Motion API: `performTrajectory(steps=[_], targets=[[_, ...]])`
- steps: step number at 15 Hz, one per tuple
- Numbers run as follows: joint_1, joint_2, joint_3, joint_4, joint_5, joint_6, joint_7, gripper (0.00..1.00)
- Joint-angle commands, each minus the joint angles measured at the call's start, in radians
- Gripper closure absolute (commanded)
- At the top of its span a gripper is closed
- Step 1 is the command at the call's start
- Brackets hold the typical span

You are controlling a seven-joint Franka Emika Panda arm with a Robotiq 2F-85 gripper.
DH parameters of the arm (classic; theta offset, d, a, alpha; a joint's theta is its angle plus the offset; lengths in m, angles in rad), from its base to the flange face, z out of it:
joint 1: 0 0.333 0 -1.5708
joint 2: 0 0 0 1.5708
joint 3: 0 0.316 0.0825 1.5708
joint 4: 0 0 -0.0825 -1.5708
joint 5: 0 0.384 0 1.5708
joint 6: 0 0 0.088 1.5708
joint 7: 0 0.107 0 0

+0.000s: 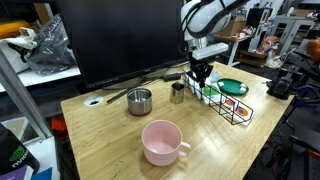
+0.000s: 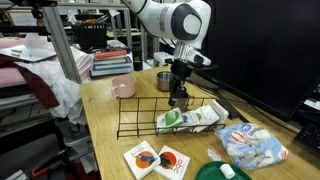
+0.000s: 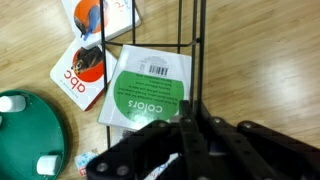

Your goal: Move the book rack slightly to the left

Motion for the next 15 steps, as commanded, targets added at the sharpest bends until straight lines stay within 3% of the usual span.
performTrajectory(steps=[1, 6, 15], targets=[[0.013, -0.039, -0.008, -0.025, -0.013, 0.054, 0.001, 0.98], [0.018, -0.046, -0.006, -0.038, -0.017, 0.135, -0.015, 0.98], [0.054, -0.075, 0.021, -0.047, -0.096, 0.145, -0.155, 0.98]])
